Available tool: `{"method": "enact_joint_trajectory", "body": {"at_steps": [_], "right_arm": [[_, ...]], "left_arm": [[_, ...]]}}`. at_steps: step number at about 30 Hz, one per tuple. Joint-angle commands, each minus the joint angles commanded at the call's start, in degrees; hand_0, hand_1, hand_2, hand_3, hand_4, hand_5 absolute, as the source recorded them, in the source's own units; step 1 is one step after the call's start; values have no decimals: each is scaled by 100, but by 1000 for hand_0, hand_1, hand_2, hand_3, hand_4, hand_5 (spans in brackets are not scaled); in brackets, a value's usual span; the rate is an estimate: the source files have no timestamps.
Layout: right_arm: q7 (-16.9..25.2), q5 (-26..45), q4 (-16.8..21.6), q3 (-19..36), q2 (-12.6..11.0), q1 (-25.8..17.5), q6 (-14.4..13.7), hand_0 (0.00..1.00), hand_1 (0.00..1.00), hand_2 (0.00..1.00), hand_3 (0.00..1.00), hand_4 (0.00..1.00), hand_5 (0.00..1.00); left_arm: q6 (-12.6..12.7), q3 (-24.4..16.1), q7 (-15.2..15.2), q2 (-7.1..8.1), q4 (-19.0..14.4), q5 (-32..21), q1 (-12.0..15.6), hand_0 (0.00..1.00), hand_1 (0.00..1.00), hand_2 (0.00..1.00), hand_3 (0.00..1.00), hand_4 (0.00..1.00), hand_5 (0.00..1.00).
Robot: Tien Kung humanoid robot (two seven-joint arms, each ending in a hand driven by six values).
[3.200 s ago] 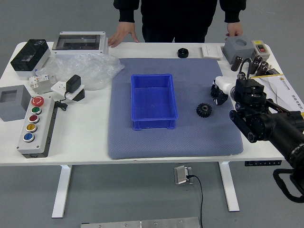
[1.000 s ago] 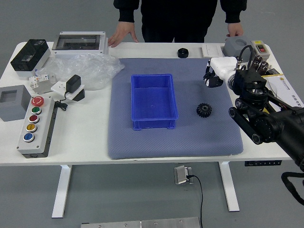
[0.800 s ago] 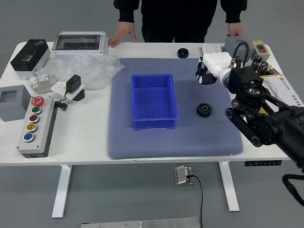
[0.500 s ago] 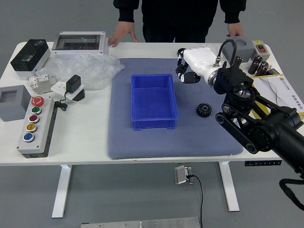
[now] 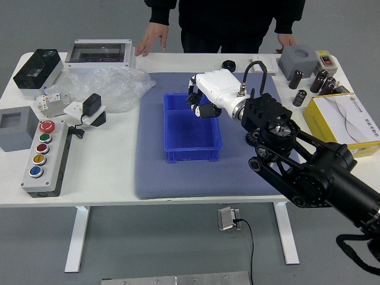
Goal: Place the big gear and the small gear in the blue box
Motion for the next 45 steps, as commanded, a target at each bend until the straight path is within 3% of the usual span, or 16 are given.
{"method": "enact_joint_trajectory", "body": {"at_steps": [3,4,9,10,22,34,45], "right_arm": [[22,47,-47,-31,34,-16,68,582,427,456,531,466,158],[32,67,-59,-25,41,-16,102,531,473,571,633,620,235],[69,157,-93,22,57,-12,233,531,473,571,633,620,235],[73,167,-96,28,58,-11,245,571,516,664,716,736,327],[91,320,-58,170,44,11,374,594,540,709,783,786,371],[108,423,36,505,-671,-147,516,593,539,693,736,773,362],[126,434,-512,580,-925,-290,745,635,583,708,734,770,359]], "left_arm": [[0,-2,0,0,0,3,1,854,836,834,841,760,392],[0,-3,0,0,0,4,2,854,836,834,841,761,393],[0,-3,1,-5,0,3,7,854,836,834,841,761,393],[0,-3,1,-5,0,2,7,854,836,834,841,760,392],[5,1,1,-13,0,-20,14,854,837,834,841,760,392],[18,5,-3,-19,0,-64,15,854,836,835,841,760,392],[22,17,-8,-23,0,-89,4,854,836,834,841,760,391]]}}
